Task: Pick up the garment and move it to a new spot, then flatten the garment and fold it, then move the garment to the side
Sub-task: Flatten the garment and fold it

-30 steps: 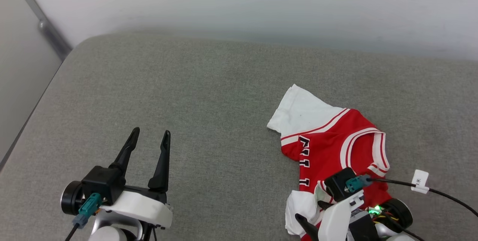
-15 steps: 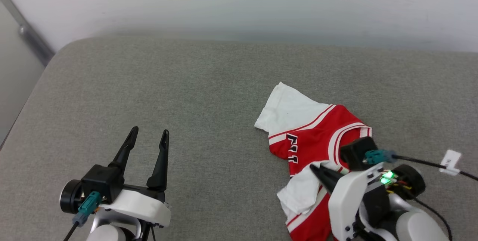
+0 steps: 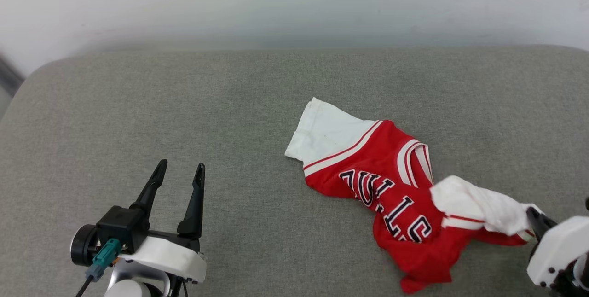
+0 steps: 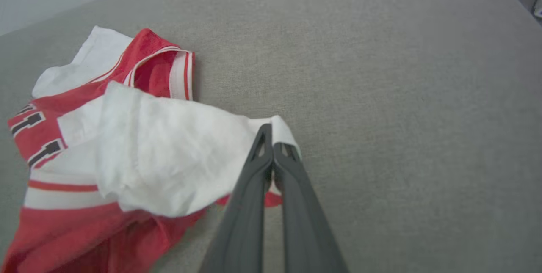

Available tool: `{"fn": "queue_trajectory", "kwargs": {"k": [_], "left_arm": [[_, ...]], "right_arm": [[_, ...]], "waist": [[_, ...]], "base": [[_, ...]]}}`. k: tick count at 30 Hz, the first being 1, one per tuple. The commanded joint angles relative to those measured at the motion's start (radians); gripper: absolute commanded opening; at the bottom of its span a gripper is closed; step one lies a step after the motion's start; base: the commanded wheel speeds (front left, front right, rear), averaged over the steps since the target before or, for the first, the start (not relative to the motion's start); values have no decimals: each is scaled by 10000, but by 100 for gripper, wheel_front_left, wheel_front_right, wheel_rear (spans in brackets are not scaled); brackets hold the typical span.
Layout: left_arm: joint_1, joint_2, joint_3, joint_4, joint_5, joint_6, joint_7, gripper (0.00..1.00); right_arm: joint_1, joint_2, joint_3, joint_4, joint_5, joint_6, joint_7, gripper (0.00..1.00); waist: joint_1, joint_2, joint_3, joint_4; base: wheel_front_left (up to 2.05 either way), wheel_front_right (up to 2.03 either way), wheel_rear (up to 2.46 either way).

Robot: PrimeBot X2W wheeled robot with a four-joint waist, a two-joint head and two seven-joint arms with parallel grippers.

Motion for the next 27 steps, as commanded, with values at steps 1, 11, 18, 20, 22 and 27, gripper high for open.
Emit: {"fn": "queue_trajectory", "kwargs": {"k": [1, 11, 18, 20, 22, 27], "left_arm": [[-100, 26, 24, 8, 19, -25, -22, 100], [-145, 124, 81, 33, -83, 38, -14, 100], [-73, 166, 49, 75, -101, 72, -13, 100], [10, 159, 44, 84, -116, 106, -5, 100], [100, 158, 47, 97, -145, 153, 10, 100], [394, 153, 67, 119, -195, 314, 68, 100]], "right_arm": [[155, 182, -574, 470, 129, -3, -217, 0], [-183, 438, -1249, 2602, 303, -3, -2183, 100], [-209, 352, -1001, 2358, -313, -3, -3629, 100], [-168, 373, -970, 2138, -571, -3, -4075, 100], [-122, 392, -973, 1865, -861, -3, -4528, 100], [101, 461, -467, 1222, -1422, -3, -5488, 100]], "waist": [[0, 0, 123, -71], [0, 0, 410, -170], [0, 0, 259, -215], [0, 0, 131, -239], [0, 0, -25, -264], [0, 0, -483, -334]], "base": [[0, 0, 0], [0, 0, 0], [0, 0, 0], [0, 0, 0], [0, 0, 0], [0, 0, 0]]}}
